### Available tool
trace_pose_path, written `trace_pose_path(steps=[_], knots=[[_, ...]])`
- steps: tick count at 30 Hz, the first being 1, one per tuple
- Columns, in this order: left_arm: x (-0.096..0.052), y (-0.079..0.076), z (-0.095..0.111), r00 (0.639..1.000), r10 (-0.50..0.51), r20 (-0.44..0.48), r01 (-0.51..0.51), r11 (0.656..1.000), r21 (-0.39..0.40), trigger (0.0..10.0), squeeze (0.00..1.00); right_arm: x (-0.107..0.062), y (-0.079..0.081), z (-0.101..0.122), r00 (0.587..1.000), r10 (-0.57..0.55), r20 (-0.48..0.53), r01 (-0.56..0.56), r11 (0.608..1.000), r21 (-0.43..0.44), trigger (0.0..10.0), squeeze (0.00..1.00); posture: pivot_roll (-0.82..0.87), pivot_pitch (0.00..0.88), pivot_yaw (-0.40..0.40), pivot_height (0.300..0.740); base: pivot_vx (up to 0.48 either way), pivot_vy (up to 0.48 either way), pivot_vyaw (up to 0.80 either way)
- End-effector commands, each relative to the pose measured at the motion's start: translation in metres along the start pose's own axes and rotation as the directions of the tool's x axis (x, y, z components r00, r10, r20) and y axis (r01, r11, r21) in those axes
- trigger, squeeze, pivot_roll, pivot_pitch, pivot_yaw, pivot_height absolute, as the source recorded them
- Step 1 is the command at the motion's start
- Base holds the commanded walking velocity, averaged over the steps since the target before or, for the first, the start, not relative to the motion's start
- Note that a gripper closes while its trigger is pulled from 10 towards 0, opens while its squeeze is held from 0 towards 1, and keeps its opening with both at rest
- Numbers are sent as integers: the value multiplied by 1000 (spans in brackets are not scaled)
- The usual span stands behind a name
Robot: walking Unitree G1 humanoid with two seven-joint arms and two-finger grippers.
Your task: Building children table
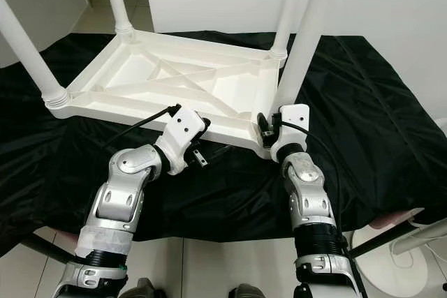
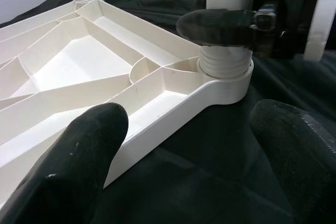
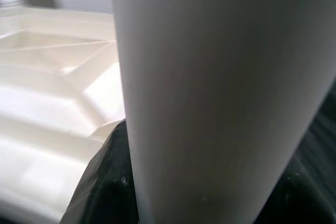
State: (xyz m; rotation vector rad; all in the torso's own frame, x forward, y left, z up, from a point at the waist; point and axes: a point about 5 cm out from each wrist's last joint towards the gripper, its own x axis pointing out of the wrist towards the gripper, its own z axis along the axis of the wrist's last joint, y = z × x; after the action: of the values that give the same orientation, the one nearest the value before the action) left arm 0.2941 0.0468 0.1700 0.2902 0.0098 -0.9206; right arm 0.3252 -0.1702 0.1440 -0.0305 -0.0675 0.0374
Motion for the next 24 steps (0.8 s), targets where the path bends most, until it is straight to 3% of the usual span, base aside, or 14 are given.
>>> trace_pose_path(steps=[1, 7, 11, 14, 15, 20, 23, 24], knots=[[-1, 10, -2, 962, 271, -5, -271, 962, -8, 10000, 0, -3, 2, -4, 997, -73, -23, 73, 997, 6, 10000, 0, -58, 0, 3, 740, 0, 0, 0], [0, 9, -1, 965, 263, -4, -263, 965, -2, 10000, 0, -6, 23, -7, 983, -178, -50, 180, 983, 43, 10000, 0, -55, 0, 4, 740, 0, 0, 0], [1, 9, -1, 966, 259, -2, -259, 966, -1, 10000, 0, -7, 35, -5, 987, -153, -48, 156, 985, 69, 10000, 0, -55, 0, 5, 740, 0, 0, 0], [1, 8, -1, 966, 258, -1, -258, 966, 0, 10000, 0, -8, 35, -3, 989, -141, -37, 144, 987, 72, 10000, 0, -55, 0, 5, 740, 0, 0, 0], [1, 8, -1, 966, 257, -1, -257, 966, 1, 10000, 0, -9, 33, -1, 989, -146, -29, 147, 987, 67, 10000, 1000, -55, 0, 5, 740, 0, 0, 0], [1, 7, -1, 967, 256, 0, -256, 967, -1, 10000, 0, -12, 23, 4, 993, -120, 9, 119, 990, 75, 10000, 1000, -62, 0, 6, 740, 0, 0, 0], [1, 6, -1, 968, 252, 0, -252, 968, -3, 10000, 0, -18, 14, 5, 1000, -13, 20, 12, 998, 66, 10000, 1000, -69, 0, 7, 740, 0, 0, 0], [1, 6, -1, 968, 251, -1, -251, 968, -3, 10000, 0, -21, 10, 4, 999, 45, 14, -46, 997, 57, 10000, 0, -75, 0, 10, 740, 0, 0, 0]])
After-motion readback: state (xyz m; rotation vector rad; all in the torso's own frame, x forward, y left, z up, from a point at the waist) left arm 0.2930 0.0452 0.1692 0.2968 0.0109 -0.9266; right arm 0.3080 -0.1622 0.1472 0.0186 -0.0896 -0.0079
